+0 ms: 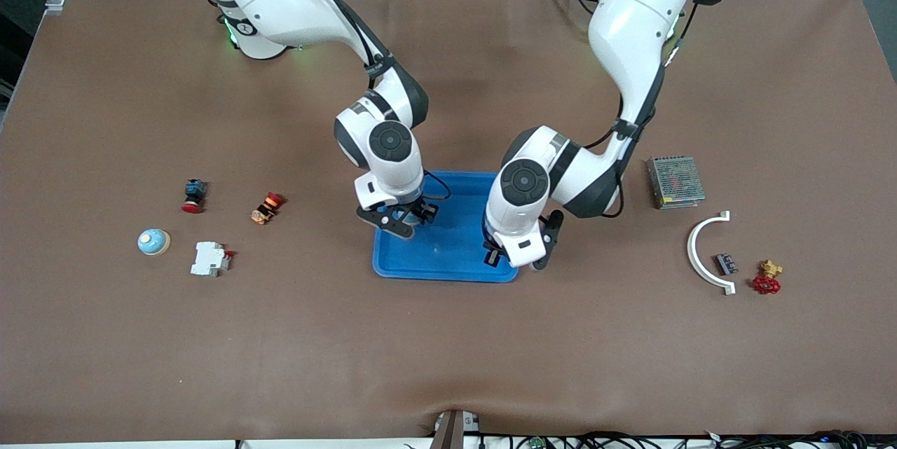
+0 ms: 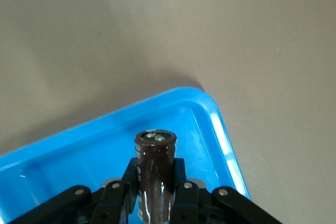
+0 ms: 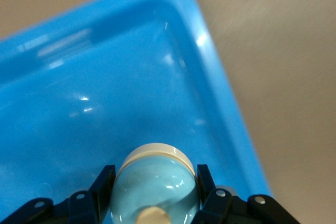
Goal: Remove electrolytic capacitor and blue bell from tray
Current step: 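Carry the capacitor toward the white arc while the right gripper carries the bell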
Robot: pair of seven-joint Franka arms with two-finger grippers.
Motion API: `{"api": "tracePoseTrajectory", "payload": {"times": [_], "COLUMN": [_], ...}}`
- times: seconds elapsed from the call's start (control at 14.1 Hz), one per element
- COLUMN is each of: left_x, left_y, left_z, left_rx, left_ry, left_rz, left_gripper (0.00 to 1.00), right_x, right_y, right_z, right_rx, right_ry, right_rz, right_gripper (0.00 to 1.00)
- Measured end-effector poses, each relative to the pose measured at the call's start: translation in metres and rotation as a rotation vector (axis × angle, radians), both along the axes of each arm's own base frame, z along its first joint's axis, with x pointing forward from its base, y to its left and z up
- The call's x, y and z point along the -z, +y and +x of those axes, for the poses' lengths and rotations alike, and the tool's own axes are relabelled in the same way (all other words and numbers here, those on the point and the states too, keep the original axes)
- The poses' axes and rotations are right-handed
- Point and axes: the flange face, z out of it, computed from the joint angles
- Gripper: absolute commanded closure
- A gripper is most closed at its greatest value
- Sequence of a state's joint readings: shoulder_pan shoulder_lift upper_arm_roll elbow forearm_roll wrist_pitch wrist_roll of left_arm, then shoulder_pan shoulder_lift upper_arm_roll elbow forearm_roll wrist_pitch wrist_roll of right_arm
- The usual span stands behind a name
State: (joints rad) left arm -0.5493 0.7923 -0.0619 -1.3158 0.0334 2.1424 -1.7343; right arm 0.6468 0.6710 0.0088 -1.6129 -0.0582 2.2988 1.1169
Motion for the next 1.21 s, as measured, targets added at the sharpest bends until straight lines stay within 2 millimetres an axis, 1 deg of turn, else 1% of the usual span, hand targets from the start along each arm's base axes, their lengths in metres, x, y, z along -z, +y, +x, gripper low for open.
{"api": "tracePoseTrajectory", "payload": {"times": [0.14, 0.28, 0.35, 0.43, 0.5, 0.57, 0.71, 0.85, 0.92, 0.99, 1.06, 1.13, 1.21], "left_x": [-0.024, -0.046, -0.054, -0.063, -0.07, -0.075, -0.081, -0.083, -0.084, -0.086, -0.088, -0.087, -0.083], "left_y": [0.022, 0.055, 0.076, 0.101, 0.131, 0.159, 0.213, 0.264, 0.289, 0.313, 0.332, 0.344, 0.349], "left_z": [0.006, 0.017, 0.024, 0.035, 0.046, 0.056, 0.071, 0.08, 0.082, 0.081, 0.078, 0.074, 0.069], "left_rx": [0.073, 0.156, 0.202, 0.245, 0.287, 0.33, 0.425, 0.55, 0.609, 0.658, 0.698, 0.737, 0.77], "left_ry": [0.034, 0.072, 0.087, 0.093, 0.098, 0.106, 0.116, 0.119, 0.122, 0.123, 0.117, 0.104, 0.085], "left_rz": [0.028, 0.051, 0.057, 0.056, 0.053, 0.051, 0.042, 0.029, 0.023, 0.017, 0.014, 0.014, 0.018], "left_gripper": [1.0, 1.0, 1.0, 1.0, 1.0, 1.0, 1.0, 1.0, 1.0, 1.0, 1.0, 1.0, 1.0], "right_x": [-0.031, -0.06, -0.071, -0.081, -0.087, -0.09, -0.089, -0.086, -0.085, -0.082, -0.08, -0.077, -0.074], "right_y": [-0.025, -0.061, -0.083, -0.109, -0.138, -0.17, -0.243, -0.315, -0.343, -0.367, -0.386, -0.403, -0.419], "right_z": [0.02, 0.042, 0.053, 0.065, 0.078, 0.091, 0.115, 0.13, 0.134, 0.136, 0.137, 0.138, 0.139], "right_rx": [-0.037, -0.099, -0.137, -0.18, -0.225, -0.272, -0.358, -0.437, -0.468, -0.496, -0.525, -0.555, -0.586], "right_ry": [0.019, 0.046, 0.058, 0.066, 0.072, 0.077, 0.085, 0.091, 0.094, 0.098, 0.101, 0.101, 0.101], "right_rz": [-0.007, -0.01, -0.011, -0.012, -0.011, -0.011, -0.007, -0.001, 0.003, 0.006, 0.008, 0.01, 0.012], "right_gripper": [1.0, 1.0, 1.0, 1.0, 1.0, 1.0, 1.0, 1.0, 1.0, 1.0, 1.0, 1.0, 1.0]}}
